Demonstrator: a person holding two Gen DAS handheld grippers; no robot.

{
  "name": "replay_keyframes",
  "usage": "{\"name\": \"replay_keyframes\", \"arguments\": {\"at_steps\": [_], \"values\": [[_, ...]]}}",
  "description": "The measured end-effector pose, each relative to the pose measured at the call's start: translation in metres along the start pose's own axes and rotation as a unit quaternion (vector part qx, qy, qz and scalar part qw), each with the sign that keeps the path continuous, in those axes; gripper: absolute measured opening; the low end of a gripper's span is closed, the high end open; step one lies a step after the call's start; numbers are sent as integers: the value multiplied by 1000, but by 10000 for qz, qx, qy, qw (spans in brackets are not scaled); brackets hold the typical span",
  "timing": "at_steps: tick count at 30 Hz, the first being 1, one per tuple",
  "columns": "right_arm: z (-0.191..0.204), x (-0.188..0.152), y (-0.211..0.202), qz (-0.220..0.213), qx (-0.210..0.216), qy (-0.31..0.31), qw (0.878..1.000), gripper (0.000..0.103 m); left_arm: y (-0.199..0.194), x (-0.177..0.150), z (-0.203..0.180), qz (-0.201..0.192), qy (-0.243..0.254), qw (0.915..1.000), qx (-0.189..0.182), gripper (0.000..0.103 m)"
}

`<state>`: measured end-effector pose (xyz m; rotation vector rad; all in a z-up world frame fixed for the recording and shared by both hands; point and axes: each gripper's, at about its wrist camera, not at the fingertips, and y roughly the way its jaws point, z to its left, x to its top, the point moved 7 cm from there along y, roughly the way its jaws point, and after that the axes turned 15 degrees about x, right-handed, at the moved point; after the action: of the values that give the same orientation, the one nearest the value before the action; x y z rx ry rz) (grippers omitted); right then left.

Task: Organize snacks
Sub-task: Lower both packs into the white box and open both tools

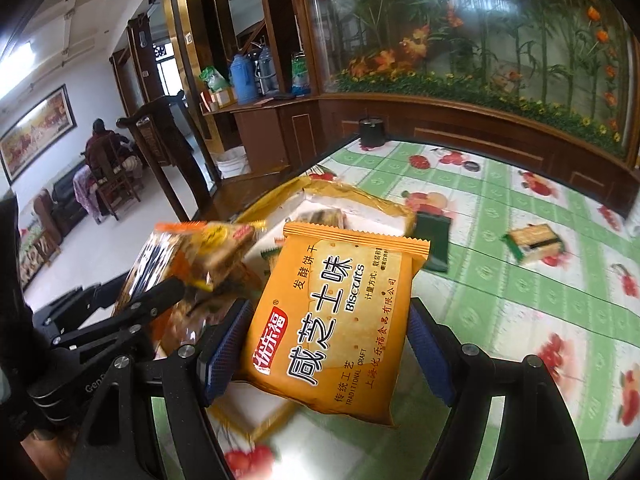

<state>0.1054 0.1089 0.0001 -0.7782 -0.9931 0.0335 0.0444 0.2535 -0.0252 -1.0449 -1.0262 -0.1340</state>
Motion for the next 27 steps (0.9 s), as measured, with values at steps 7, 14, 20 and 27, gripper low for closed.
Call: {"name": "replay_keyframes", "arguments": {"at_steps": [7,14,20,27], "values": [[-20,27,55,72,422,450,9981,78,11,4,-20,32,175,9998,6,53],[-24,38,100,239,578,581,9964,79,20,5,-32,265,272,9989,-278,86],[-34,33,102,258,714,790,9940,79,6,11,-26,114,271,9996,-55,86],[-70,26,49,-191,564,1145,9916,85,-20,22,-41,-166,364,9991,-160,87]]}}
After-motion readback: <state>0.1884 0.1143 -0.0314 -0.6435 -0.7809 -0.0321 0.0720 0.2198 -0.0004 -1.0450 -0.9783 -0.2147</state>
